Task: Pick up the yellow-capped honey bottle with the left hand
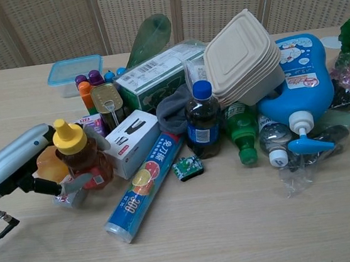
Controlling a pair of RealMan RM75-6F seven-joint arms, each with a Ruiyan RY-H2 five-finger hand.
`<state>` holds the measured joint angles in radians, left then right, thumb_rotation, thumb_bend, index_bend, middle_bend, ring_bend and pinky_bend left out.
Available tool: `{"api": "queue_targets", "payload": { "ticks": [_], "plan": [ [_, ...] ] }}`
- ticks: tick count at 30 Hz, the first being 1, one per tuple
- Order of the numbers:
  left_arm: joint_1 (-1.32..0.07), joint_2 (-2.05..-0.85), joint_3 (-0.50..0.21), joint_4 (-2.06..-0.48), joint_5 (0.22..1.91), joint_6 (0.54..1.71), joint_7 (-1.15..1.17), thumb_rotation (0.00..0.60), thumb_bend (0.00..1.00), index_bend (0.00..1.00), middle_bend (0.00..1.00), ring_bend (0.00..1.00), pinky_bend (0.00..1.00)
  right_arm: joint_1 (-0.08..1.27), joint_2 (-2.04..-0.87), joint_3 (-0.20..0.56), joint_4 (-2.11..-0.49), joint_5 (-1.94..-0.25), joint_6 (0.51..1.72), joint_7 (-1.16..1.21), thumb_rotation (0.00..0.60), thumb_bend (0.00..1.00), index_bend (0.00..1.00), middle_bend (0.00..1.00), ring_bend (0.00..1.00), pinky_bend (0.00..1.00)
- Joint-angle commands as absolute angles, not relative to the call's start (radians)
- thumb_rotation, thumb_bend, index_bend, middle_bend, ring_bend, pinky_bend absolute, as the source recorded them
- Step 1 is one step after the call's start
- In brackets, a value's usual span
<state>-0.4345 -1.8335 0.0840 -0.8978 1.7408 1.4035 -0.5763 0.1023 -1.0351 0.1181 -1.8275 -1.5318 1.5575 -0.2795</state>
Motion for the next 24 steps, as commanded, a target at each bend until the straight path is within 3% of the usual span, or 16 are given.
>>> {"api": "queue_targets", "payload": {
  "ticks": [1,16,24],
  "plan": [
    [-0.441,-1.785,0.064,-0.967,1.723,1.421,-0.602,0.600,0.75,0.50,0.45,0.32,0.45,0.105,-1.037,0.119,-1.828,-1.531,1.552,-0.282,0.358,0.00,0.05,0.10,0.00,0.00],
    [-0.514,-1.410,-0.091,-1.541,1.616,1.375,-0.572,0.600,0.73,0.49,0.43,0.31,0.44,0.119,-1.061,0.120,-1.807,-1.527,1.533,-0.272,0.354,0.00,0.05,0.10,0.00,0.00],
    [-0.551,-1.272,-0.202,-1.707,1.542,1.346,-0.555,0.600,0.73,0.48,0.43,0.31,0.44,0.119,-1.065,0.120,-1.804,-1.526,1.532,-0.270,0.353,0.00,0.05,0.10,0.00,0.00]
  ]
}}
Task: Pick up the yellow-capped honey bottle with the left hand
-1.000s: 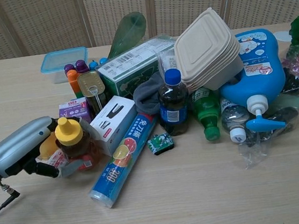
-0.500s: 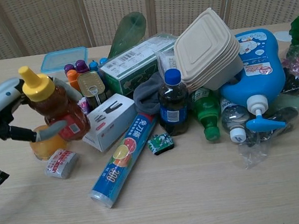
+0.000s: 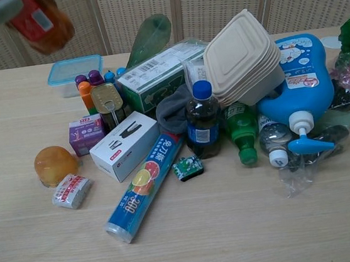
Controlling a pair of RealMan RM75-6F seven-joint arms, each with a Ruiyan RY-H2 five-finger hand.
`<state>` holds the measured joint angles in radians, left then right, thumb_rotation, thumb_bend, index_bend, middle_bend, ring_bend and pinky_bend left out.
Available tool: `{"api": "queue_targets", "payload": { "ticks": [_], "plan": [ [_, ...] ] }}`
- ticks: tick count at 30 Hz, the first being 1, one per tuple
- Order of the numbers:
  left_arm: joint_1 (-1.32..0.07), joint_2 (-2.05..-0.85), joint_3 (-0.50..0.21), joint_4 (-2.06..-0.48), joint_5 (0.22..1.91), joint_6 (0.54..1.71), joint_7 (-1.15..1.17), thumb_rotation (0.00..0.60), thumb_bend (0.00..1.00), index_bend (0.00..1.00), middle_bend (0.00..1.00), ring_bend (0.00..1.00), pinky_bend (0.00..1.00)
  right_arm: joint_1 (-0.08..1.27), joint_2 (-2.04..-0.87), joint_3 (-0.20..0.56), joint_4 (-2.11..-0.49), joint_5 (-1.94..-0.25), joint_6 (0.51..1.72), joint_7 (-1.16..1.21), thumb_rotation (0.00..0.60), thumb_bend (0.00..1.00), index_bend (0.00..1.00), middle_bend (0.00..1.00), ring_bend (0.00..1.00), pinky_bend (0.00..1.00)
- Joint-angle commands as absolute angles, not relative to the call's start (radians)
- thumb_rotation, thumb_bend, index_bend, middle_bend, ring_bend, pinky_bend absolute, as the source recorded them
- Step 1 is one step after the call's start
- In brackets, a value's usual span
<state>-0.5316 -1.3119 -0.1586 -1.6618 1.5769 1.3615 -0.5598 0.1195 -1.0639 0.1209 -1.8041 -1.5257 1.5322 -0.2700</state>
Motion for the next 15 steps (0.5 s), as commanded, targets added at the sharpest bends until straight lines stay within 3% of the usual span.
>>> {"api": "queue_targets", "payload": {
  "ticks": [1,15],
  "plan": [
    [-0.556,-1.261,-0.219,-1.718,1.530,1.346,-0.557,0.600,0.73,0.48,0.43,0.31,0.44,0.119,-1.065,0.120,-1.803,-1.525,1.532,-0.271,0.355,0.00,0.05,0.10,0.00,0.00],
    [-0.598,-1.197,-0.295,-1.802,1.470,1.296,-0.536,0.600,0.72,0.48,0.42,0.30,0.43,0.108,-1.059,0.116,-1.799,-1.531,1.547,-0.255,0.352,0.00,0.05,0.10,0.00,0.00]
  ]
}}
